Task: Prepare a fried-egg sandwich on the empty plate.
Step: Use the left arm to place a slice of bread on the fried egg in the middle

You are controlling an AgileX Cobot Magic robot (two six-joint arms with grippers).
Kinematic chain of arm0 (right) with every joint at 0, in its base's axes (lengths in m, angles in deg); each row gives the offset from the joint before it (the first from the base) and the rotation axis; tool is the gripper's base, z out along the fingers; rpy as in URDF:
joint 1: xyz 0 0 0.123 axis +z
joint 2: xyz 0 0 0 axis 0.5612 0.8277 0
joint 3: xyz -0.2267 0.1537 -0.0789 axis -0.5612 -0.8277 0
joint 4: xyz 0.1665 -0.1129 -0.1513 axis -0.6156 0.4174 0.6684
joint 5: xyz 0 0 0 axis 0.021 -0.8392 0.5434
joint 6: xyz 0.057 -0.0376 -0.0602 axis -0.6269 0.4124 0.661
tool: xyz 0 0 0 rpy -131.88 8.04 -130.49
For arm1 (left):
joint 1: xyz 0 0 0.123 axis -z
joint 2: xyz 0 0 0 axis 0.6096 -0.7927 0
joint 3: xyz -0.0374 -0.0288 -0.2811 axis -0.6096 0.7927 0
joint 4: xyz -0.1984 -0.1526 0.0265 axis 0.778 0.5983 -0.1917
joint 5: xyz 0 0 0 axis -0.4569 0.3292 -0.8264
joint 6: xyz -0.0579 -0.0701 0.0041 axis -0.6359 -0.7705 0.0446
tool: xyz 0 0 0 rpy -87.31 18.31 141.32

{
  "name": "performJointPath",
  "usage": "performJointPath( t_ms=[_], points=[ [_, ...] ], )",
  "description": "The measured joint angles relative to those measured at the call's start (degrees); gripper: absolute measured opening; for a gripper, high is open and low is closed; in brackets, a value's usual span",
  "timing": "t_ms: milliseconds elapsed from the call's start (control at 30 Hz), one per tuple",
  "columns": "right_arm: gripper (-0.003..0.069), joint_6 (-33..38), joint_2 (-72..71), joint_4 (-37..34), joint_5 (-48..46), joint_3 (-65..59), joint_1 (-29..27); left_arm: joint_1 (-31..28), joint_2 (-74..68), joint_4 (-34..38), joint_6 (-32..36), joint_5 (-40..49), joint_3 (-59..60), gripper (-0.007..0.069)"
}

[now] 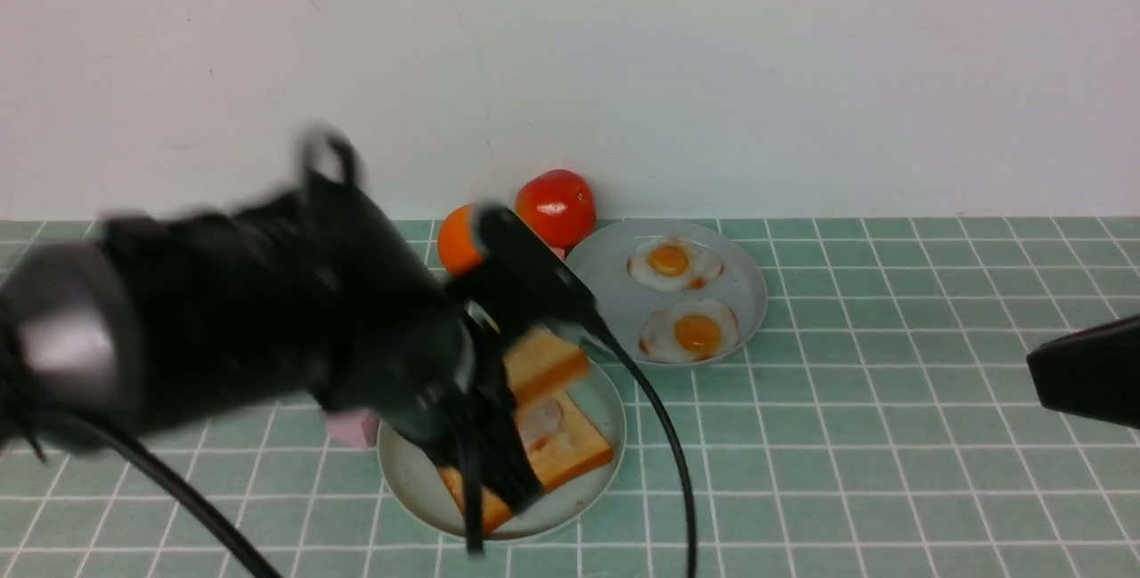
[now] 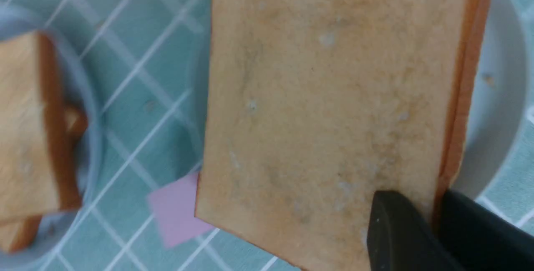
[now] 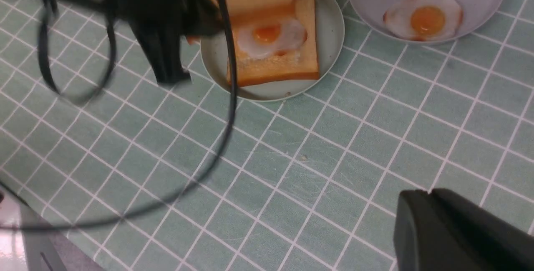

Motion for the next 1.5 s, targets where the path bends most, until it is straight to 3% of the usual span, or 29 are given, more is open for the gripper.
performJointPath(
  t_ms=[100,233,733,1067,1500],
  points=[
    [0.0052,0.0,0.0,-0.1,0.0,0.0,0.0,1.7,-2.2,-6.4,-6.0,-1.8,0.1,0.0099],
    [0.0055,0.0,0.0,-0.2,0.0,0.0,0.0,1.9,-4.9,-10.2,-9.0,-2.9,0.1,0.0099],
    [0.0064,0.0,0.0,-0.2,-1.1,0.0,0.0,1.9,-7.4,-7.5,-9.8,-6.3,0.3,0.0101],
    [0.0067,0.0,0.0,-0.3,-1.1,0.0,0.0,1.9,-7.4,-7.8,-9.7,-6.3,0.3,0.0282],
    [0.0079,0.0,-0.1,-1.7,-1.5,0.0,0.0,2.1,-5.7,-6.9,-11.1,-3.3,0.3,0.0309]
  ],
)
